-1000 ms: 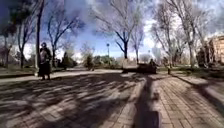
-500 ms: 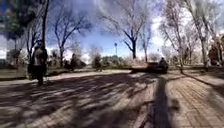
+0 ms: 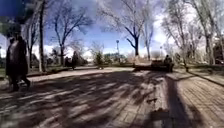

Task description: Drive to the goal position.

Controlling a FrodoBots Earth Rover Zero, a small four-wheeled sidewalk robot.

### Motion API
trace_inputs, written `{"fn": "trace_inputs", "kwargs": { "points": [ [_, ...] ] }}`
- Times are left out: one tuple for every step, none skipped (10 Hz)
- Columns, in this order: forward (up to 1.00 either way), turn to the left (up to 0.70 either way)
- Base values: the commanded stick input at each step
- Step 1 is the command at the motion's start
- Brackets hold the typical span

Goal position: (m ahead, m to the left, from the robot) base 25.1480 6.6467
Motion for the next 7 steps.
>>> {"fn": "trace_inputs", "kwargs": {
  "points": [
    [1.0, 0.4],
    [1.0, 0.0],
    [1.0, 0.0],
    [1.0, 0.0],
    [1.0, 0.0],
    [1.0, 0.07],
    [1.0, 0.4]
  ]
}}
